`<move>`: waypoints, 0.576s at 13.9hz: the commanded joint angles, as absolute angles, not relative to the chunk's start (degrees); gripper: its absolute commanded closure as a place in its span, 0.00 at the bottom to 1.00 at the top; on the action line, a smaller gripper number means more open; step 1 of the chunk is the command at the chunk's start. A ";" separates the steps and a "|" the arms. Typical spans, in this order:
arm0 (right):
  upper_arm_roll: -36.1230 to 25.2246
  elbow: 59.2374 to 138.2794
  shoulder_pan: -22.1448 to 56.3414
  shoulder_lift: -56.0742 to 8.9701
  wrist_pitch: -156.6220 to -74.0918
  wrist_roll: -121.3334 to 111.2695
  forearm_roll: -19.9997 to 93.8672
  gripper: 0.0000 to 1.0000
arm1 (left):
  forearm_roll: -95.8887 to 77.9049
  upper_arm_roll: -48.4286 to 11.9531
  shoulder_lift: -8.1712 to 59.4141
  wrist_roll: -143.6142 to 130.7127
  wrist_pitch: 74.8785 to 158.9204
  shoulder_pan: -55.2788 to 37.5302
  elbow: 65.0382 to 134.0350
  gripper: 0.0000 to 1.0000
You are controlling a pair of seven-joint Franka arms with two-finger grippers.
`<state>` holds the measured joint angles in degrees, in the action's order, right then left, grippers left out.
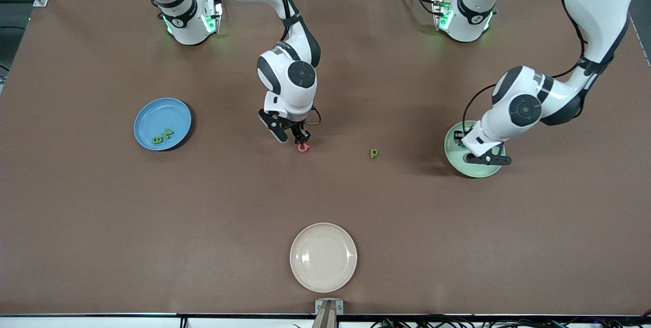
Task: Sort uppercase to blue plate, lowercase to green plate
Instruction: 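Grasp the blue m and carry it to the green plate with the left gripper, then release the m on the green plate while the right gripper grasps the G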
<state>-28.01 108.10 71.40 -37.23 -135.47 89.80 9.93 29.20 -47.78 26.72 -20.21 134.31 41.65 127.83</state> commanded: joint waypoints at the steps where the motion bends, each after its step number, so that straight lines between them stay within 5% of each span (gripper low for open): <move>1: -26.72 106.53 71.28 -38.14 -135.44 91.67 10.28 0.24 | 33.20 -48.52 27.32 -18.02 134.91 44.37 128.32 0.89; 8: -25.66 106.52 71.89 -38.23 -135.35 93.77 10.28 0.24 | 39.10 -48.43 32.86 -18.63 135.62 45.53 125.78 0.88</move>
<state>-25.75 107.22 71.44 -37.69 -135.47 91.98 9.93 37.00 -47.78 30.70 -18.28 135.40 45.02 127.25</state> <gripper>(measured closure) 0.238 0.599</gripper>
